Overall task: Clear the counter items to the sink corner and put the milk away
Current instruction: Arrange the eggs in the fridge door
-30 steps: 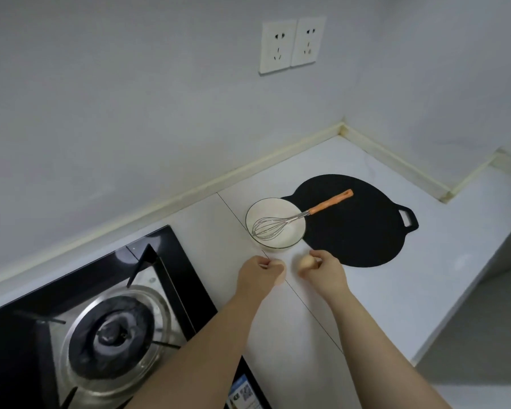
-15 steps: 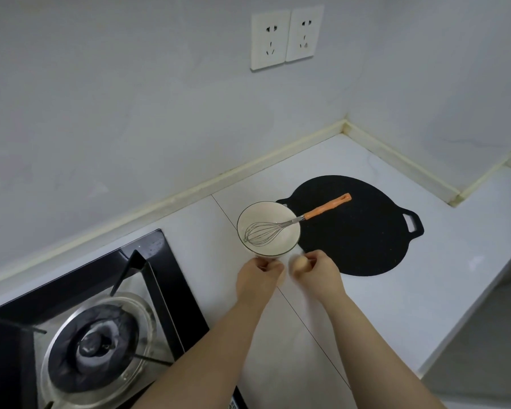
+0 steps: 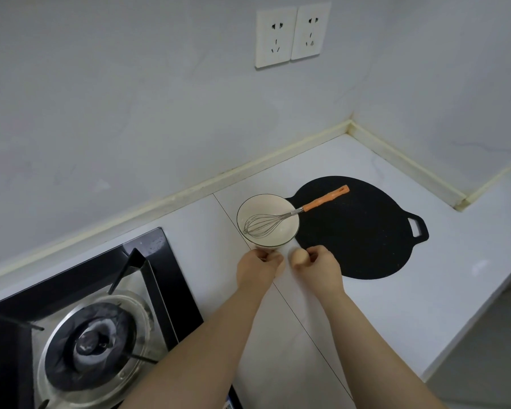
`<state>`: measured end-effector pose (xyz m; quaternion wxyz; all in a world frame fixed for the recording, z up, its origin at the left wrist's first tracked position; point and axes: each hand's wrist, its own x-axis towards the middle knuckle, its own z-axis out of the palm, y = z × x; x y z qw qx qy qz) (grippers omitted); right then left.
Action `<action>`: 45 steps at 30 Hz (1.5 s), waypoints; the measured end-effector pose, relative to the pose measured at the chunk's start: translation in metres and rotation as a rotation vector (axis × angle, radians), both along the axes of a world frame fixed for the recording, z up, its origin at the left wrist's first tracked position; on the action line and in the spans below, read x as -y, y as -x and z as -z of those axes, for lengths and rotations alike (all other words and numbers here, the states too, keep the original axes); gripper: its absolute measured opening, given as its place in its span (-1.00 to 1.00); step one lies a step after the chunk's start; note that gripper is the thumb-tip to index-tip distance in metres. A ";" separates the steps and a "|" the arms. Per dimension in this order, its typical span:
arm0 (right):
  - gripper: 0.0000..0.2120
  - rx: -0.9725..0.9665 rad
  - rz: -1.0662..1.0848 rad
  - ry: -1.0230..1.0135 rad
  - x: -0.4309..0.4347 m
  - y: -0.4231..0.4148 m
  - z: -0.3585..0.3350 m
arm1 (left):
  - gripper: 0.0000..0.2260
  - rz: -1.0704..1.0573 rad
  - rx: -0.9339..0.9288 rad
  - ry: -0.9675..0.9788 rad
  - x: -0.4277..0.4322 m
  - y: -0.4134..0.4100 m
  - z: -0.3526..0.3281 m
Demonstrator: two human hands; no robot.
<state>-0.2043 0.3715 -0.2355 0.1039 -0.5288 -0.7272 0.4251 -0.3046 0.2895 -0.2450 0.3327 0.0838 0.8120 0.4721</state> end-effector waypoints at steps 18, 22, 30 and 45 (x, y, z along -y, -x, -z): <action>-0.77 -0.028 -0.006 -0.046 -0.002 0.020 -0.002 | -0.87 -0.016 -0.021 -0.033 -0.010 0.003 0.002; -0.69 -0.010 -0.015 -0.028 0.001 0.019 -0.001 | -0.84 -0.014 -0.027 -0.043 -0.007 0.002 0.001; -0.59 0.019 -0.041 -0.017 0.008 0.014 -0.008 | -0.87 0.045 0.046 -0.043 0.001 0.000 -0.005; -0.48 0.028 -0.005 -0.027 0.036 -0.024 -0.046 | -0.68 0.203 -0.127 0.039 0.031 -0.022 -0.045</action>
